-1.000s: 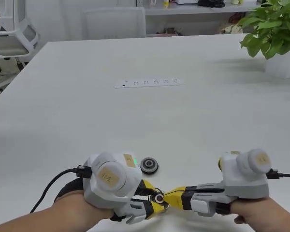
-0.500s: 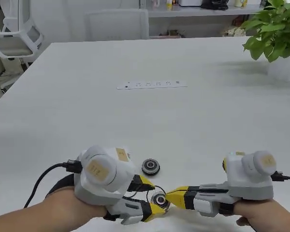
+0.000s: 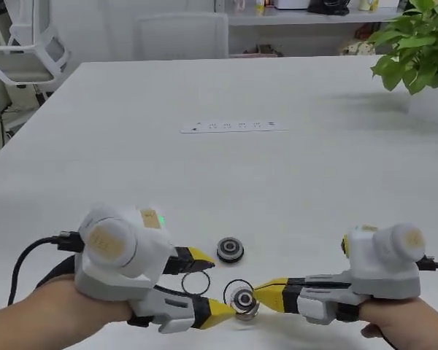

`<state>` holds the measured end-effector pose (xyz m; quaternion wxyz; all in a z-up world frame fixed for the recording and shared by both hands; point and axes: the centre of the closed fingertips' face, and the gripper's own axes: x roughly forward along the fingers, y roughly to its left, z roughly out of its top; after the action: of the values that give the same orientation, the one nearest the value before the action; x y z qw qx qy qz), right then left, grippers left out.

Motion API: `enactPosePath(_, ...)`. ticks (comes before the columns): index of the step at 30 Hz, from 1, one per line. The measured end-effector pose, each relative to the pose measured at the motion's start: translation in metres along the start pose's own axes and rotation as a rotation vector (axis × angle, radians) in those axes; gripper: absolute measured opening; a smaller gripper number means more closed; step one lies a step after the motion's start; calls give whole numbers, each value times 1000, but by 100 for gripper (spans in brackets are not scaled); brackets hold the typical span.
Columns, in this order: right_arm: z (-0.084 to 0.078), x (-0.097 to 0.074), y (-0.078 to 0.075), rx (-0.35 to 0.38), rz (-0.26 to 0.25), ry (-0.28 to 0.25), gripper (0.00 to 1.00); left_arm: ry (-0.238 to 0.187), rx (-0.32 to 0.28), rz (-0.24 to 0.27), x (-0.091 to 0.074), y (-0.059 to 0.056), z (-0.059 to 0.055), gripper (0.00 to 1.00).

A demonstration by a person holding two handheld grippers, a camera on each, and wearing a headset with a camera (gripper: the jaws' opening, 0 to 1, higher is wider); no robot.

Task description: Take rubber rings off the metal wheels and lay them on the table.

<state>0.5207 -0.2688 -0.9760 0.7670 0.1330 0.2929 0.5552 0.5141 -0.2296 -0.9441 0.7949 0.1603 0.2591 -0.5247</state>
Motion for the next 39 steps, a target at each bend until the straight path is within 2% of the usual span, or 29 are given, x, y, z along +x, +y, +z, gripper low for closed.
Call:
enactPosePath(13, 17, 5, 5, -28, 18, 1, 0, -39, -45, 51, -29, 9, 3, 63)
enactPosePath(21, 27, 13, 5, -49, 28, 7, 0, -31, -40, 75, -42, 10, -5, 70)
enactPosePath(31, 37, 29, 7, -92, 50, 42, 0, -45, -77, 122, -59, 17, -12, 77)
enactPosePath(39, 36, 45, 7, -118, 64, 87, 0, -57, -102, 160, -72, 23, -16, 80)
